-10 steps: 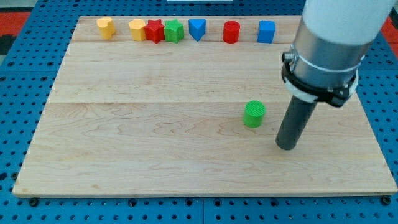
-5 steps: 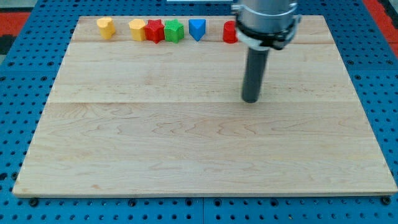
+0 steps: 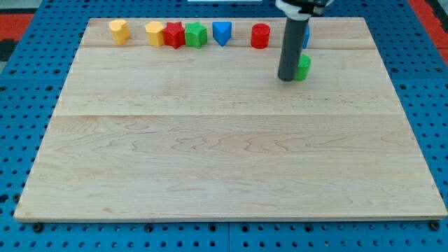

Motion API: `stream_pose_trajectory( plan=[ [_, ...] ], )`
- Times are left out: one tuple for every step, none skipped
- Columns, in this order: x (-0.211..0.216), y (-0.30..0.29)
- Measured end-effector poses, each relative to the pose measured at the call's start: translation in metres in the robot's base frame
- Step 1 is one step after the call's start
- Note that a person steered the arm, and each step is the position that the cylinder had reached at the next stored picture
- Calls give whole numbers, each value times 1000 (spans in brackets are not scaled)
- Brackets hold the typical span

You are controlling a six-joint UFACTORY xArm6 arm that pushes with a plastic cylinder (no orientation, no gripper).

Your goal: Push the green circle right to the blue cube

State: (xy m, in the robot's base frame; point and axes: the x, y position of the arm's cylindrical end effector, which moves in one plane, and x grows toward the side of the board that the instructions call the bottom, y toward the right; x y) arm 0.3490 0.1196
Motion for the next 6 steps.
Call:
stream_pose_trajectory(
  plan=[
    [-17,28],
    [-32,41],
    [-56,47],
    [-66,48],
    [-44,38],
    [-32,45]
  ],
)
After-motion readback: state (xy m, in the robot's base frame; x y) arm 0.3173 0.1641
